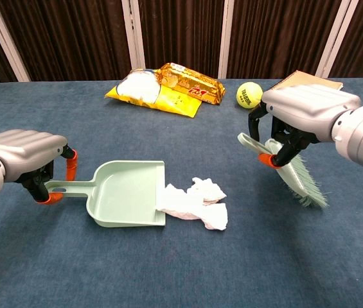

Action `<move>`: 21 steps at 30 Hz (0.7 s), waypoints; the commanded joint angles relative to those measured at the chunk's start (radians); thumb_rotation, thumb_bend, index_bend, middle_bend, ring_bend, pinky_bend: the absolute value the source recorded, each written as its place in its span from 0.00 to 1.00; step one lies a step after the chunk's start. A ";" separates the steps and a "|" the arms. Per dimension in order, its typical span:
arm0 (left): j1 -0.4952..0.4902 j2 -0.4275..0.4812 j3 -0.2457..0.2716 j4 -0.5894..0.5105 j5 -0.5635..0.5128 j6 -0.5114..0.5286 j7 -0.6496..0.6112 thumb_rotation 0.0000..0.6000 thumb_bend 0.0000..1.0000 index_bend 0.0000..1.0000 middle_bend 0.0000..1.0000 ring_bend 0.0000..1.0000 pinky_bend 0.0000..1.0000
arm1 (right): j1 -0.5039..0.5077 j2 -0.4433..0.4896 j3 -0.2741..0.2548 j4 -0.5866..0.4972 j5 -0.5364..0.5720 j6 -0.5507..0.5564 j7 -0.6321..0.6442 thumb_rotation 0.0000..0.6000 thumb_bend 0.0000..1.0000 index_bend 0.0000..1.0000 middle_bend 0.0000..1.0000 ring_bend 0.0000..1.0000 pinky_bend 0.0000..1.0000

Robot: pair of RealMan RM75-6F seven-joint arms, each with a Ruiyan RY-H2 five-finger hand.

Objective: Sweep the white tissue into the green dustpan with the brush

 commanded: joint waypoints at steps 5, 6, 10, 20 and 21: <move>-0.008 -0.008 0.006 0.013 0.004 0.011 -0.016 1.00 0.55 0.56 1.00 1.00 0.99 | 0.000 0.000 -0.006 -0.004 -0.004 0.006 0.001 1.00 0.38 0.78 0.97 0.96 0.88; -0.008 -0.008 0.007 0.013 0.009 0.012 -0.020 1.00 0.55 0.56 1.00 1.00 0.99 | 0.000 0.000 -0.007 -0.005 -0.005 0.006 0.001 1.00 0.38 0.78 0.97 0.96 0.88; -0.015 0.000 0.010 -0.006 0.030 0.020 -0.027 1.00 0.56 0.58 1.00 1.00 0.99 | 0.004 0.003 -0.006 -0.016 -0.010 0.012 -0.005 1.00 0.38 0.78 0.97 0.96 0.88; -0.048 0.012 -0.011 -0.083 -0.025 0.042 0.023 1.00 0.57 0.60 1.00 1.00 0.99 | 0.011 0.023 -0.008 -0.088 -0.001 0.051 -0.073 1.00 0.39 0.78 0.97 0.96 0.88; -0.049 0.010 -0.011 -0.086 -0.029 0.043 0.024 1.00 0.57 0.60 1.00 1.00 0.99 | 0.011 0.024 -0.010 -0.099 0.001 0.056 -0.082 1.00 0.39 0.78 0.97 0.96 0.88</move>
